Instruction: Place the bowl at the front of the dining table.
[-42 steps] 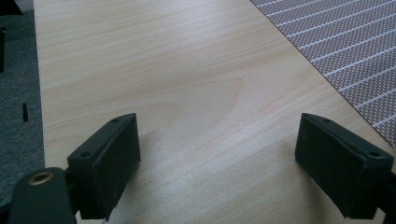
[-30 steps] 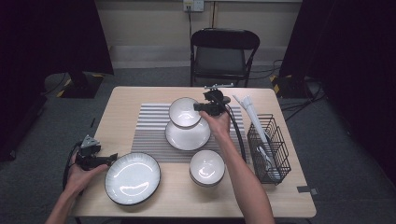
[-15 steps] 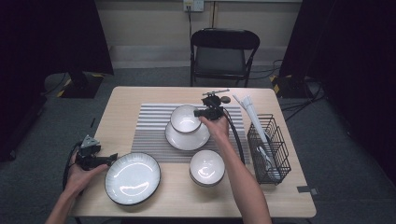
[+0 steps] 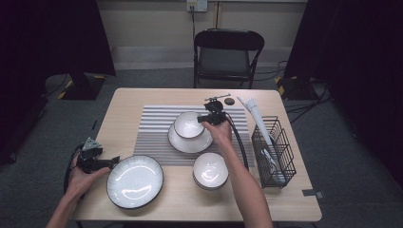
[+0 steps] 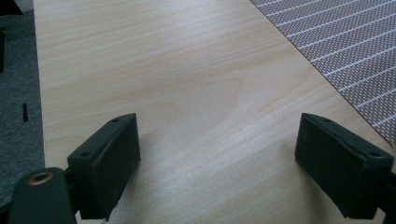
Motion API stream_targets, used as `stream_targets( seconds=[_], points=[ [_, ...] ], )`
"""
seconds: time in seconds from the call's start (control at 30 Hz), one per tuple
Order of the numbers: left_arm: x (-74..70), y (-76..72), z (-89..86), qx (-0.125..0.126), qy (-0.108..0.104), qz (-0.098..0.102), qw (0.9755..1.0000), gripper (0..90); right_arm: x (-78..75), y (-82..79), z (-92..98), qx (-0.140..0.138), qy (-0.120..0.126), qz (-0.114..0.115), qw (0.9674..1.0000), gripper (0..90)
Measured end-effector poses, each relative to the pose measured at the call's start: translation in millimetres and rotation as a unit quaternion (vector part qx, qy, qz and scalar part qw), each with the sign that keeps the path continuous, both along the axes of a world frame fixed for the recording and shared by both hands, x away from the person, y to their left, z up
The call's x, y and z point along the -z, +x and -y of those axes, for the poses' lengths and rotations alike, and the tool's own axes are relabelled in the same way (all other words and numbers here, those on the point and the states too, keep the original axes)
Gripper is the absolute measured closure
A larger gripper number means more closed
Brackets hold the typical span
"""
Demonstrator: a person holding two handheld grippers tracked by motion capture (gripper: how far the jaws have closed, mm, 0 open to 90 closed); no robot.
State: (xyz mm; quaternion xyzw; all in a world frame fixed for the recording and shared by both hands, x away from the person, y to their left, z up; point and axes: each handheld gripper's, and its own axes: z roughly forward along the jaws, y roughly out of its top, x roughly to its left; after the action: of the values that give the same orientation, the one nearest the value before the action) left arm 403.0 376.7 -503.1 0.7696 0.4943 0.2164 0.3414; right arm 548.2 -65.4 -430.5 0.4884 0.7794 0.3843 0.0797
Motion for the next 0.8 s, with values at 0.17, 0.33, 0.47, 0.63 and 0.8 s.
stream_targets(
  seconds=[0.17,0.33,0.47,0.63,0.8],
  points=[
    [0.1,0.0,0.0,0.0,0.0,0.0,1.0,13.6,2.9,2.1,0.1,0.003,0.003,-0.007,1.0,81.4],
    [0.1,0.0,0.1,0.0,-0.001,0.0,1.0,13.6,6.7,3.9,-1.1,0.001,-0.003,-0.015,0.9999,81.3],
    [0.0,0.0,0.0,0.0,0.0,0.0,1.0,13.6,9.2,4.7,-0.9,0.0,-0.008,-0.017,0.9998,81.3],
    [0.0,0.0,0.0,0.0,0.0,0.0,1.0,13.6,11.5,5.2,-2.1,0.001,-0.012,-0.022,0.9997,81.2],
    [0.0,0.0,0.0,0.0,0.0,0.0,1.0,13.6,12.6,6.2,-2.1,-0.003,-0.016,-0.023,0.9996,81.4]
  ],
)
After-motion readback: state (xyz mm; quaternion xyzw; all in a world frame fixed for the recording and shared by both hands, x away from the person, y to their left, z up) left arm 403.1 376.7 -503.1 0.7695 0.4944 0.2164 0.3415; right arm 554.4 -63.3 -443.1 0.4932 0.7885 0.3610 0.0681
